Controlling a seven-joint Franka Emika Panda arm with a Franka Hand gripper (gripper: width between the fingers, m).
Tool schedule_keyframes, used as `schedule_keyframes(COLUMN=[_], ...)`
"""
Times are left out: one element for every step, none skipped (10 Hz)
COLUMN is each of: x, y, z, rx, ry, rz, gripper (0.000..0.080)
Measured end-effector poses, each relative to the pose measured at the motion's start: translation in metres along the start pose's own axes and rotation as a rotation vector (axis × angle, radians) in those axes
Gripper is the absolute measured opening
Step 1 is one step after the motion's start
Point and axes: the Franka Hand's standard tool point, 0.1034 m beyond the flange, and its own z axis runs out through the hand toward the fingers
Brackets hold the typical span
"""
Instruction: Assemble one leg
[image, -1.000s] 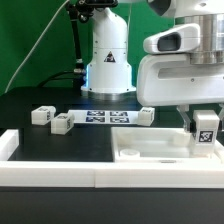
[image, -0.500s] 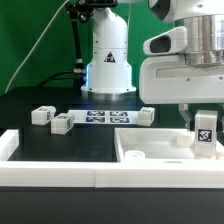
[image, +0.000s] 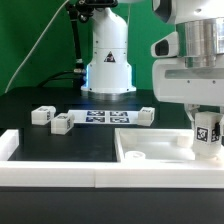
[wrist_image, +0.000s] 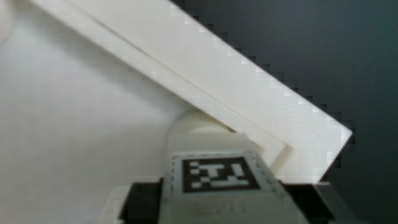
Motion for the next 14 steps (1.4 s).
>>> schedule_keyframes(x=[-0.0005,-0.0007,0.0013,0.0015,0.0013,0.0032,0.0065,0.0071,0.006,0.0067,0.0067,0.0043,0.0054,0.0063], y=[-0.0002,-0.0003,-0.0005,-0.0003,0.0014,0.0011,0.002,0.0023,0.0002,-0.0008,-0.0006,-0.0018,-0.0028,-0.0031], z=[0.0002,0.0002,-0.0009,-0.0009,-0.0004,-0.0009,-0.0015,-0.0027,-0.0056,-0.0073,-0.0071,-0.007,-0.0071,-0.0072], rx=[0.001,0.001,0.0,-0.001,-0.013,-0.017,-0.021,-0.037,-0.063,-0.074,-0.086,-0.09,-0.085,-0.083], ry=[-0.001,-0.003,-0.004,-0.006,-0.012,-0.019,-0.027,-0.033,-0.031,-0.023,-0.019,-0.018,-0.015,-0.013], rz=[0.002,-0.031,-0.118,-0.149,-0.246,-0.422,-0.528,-0.67,-0.828,-0.949,-1.064,-1.16,-1.278,-1.324], gripper=[0.0366,0.0366,0.0528,0.0528,0.0622,0.0644,0.0648,0.0648,0.0649,0.0649,0.0649,0.0649,0.0649,0.0649])
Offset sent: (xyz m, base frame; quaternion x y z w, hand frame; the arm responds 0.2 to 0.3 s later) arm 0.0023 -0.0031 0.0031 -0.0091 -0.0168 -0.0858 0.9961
